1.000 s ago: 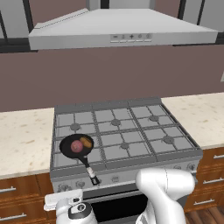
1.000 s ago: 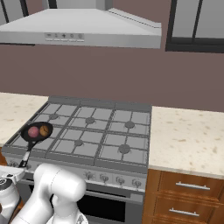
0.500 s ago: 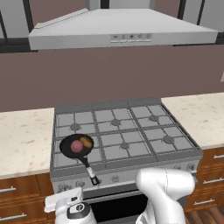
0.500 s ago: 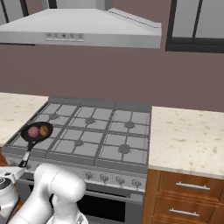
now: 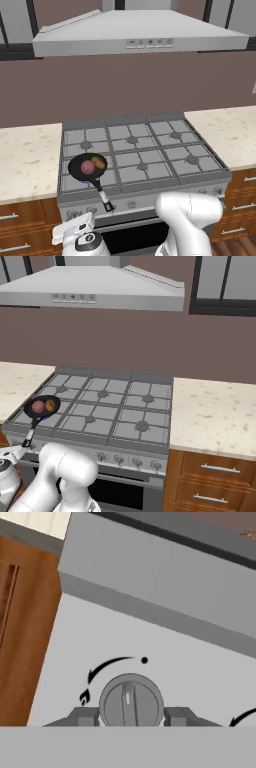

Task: Put the onion and potato in the pan. Then turn on the front left burner and set the heat to medium.

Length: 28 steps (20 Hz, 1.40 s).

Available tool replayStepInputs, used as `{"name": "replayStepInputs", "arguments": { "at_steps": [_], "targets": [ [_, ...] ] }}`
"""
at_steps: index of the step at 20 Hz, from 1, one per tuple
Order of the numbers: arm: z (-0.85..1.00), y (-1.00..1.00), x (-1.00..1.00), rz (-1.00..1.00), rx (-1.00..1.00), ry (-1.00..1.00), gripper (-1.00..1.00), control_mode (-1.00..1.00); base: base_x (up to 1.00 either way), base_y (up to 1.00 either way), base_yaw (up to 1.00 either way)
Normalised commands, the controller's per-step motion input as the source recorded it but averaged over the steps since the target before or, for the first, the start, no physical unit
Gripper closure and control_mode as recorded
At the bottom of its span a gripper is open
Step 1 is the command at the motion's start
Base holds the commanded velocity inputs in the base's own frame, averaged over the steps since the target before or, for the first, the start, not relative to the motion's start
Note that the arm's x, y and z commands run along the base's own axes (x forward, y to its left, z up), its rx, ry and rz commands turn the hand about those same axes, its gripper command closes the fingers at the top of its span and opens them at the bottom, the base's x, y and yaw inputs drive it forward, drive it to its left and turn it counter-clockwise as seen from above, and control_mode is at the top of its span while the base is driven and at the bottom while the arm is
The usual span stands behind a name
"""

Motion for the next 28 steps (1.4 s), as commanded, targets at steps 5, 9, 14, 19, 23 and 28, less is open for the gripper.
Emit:
{"name": "replayStepInputs", "arguments": {
  "at_steps": [5, 9, 14, 19, 23, 28],
  "targets": [
    [0.00, 0.00, -0.01, -0.04, -0.18, -0.07, 1.00, -1.00, 0.00, 0.00, 0.00],
    [0.00, 0.00, -0.02, -0.04, -0.18, -0.08, 1.00, -1.00, 0.00, 0.00, 0.00],
    [0.00, 0.00, -0.03, -0.04, -0.19, -0.08, 1.00, -1.00, 0.00, 0.00, 0.00],
    [0.00, 0.00, -0.02, -0.04, -0.20, -0.07, 1.00, -1.00, 0.00, 0.00, 0.00],
    [0.00, 0.00, -0.01, -0.04, -0.20, -0.06, 1.00, -1.00, 0.00, 0.00, 0.00],
    [0.00, 0.00, 0.00, -0.05, -0.21, -0.03, 1.00, -1.00, 0.00, 0.00, 0.00]
  ]
}}
